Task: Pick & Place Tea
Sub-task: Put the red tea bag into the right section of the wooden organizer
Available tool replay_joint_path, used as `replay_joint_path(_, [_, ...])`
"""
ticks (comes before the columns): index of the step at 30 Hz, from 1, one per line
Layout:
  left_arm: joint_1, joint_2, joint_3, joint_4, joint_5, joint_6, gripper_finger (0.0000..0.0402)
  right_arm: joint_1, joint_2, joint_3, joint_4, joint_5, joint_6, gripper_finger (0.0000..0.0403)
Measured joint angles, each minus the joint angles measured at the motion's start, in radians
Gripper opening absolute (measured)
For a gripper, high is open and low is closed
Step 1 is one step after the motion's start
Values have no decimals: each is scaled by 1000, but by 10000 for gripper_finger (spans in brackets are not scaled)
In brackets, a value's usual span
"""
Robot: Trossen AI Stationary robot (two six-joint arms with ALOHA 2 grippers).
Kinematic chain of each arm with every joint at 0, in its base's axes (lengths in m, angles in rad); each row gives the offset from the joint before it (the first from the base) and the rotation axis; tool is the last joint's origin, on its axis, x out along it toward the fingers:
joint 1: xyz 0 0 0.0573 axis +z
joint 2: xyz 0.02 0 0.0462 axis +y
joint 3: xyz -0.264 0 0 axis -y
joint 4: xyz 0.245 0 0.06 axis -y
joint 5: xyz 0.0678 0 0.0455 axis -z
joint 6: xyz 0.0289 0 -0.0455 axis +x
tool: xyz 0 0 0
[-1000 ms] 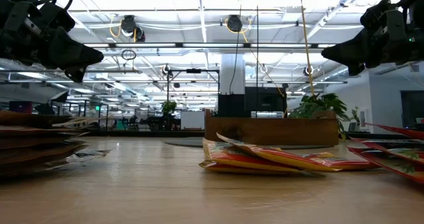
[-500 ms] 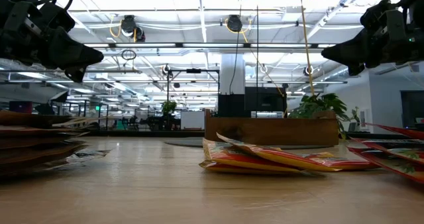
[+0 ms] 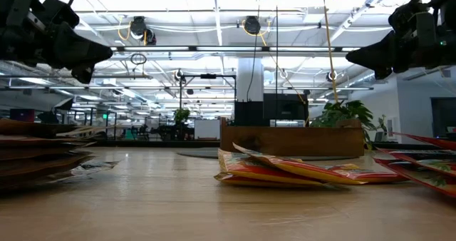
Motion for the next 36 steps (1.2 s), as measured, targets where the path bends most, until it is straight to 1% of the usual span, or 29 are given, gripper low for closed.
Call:
replay_joint_path(7, [0, 0, 0, 36, -3, 0, 26, 0, 0, 0, 32, 1, 15, 0])
replay_joint_path(9, [0, 0, 0, 79, -27, -8, 26, 0, 0, 0, 34, 1, 10, 0])
replay_joint_path(13, [0, 8, 0, 139, -64, -59, 26, 1, -1, 0, 115, 0, -39, 0])
replay_joint_path(16, [-8, 45, 1, 201, -79, -22, 26, 3, 1, 0, 109, -3, -9, 0])
replay_joint_path(17, [-16, 70, 0, 240, -94, 1, 26, 2, 1, 0, 112, -19, -3, 0])
replay_joint_path(19, [-35, 152, 0, 400, -130, 48, 26, 2, 1, 3, 114, -92, -35, 0])
replay_joint_path(21, [-61, 255, 20, 549, -123, 109, 25, 2, 1, 11, 118, -169, -73, 0])
replay_joint_path(23, [-96, 380, 74, 614, -114, 171, 15, 2, 1, 13, 115, -208, -79, 0])
replay_joint_path(25, [-128, 520, 150, 614, -146, 220, 5, 2, 3, 13, 113, -212, -87, 0])
replay_joint_path(27, [-154, 681, 246, 632, -153, 268, 7, 2, 9, 13, 111, -214, -101, 0])
replay_joint_path(29, [-178, 845, 346, 658, -113, 319, 11, 2, 10, 13, 112, -238, -101, 0])
replay_joint_path(31, [-198, 980, 449, 645, -87, 335, 13, 3, 11, 14, 108, -265, -102, 0])
replay_joint_path(33, [-213, 1090, 557, 597, -86, 334, 12, 3, 11, 14, 103, -269, -103, 0])
replay_joint_path(36, [-228, 1216, 689, 458, -86, 330, 4, 3, 11, 14, 60, -288, -90, 0])
